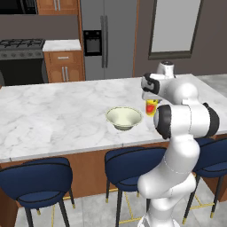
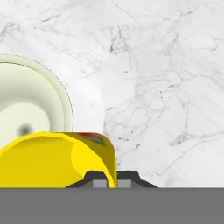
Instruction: Place the cup inside the bowl on the dining table and move the bowl to any counter.
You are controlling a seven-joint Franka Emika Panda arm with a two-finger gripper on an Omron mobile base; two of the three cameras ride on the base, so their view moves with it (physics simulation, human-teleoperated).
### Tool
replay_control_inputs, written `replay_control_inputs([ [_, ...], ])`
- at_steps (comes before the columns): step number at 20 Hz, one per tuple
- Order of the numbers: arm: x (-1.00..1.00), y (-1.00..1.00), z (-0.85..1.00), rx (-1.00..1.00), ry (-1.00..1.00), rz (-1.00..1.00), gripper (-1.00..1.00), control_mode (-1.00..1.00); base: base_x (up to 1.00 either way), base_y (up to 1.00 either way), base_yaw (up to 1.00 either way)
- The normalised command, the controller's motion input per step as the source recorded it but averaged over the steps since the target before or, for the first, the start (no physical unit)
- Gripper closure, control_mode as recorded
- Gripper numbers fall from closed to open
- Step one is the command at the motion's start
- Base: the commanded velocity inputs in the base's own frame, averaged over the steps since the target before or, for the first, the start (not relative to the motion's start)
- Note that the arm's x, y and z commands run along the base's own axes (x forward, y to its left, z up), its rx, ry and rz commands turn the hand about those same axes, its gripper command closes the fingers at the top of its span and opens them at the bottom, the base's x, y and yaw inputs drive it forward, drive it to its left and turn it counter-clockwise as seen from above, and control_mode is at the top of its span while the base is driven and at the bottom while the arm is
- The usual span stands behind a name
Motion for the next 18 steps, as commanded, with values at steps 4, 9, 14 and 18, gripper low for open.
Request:
replay_control_inputs([
  [4,0.02,0.07,0.20,0.00,0.00,-0.08,1.00,-1.00,0.00,0.00,0.00],
  [9,0.01,0.15,0.21,0.00,0.00,-0.08,1.00,-1.00,0.00,0.00,0.00],
  [14,0.01,0.24,0.02,0.00,0.00,-0.05,1.00,-1.00,0.00,0.00,0.00],
  [18,0.00,0.33,0.00,0.00,0.01,0.00,1.00,-1.00,0.00,0.00,0.00],
])
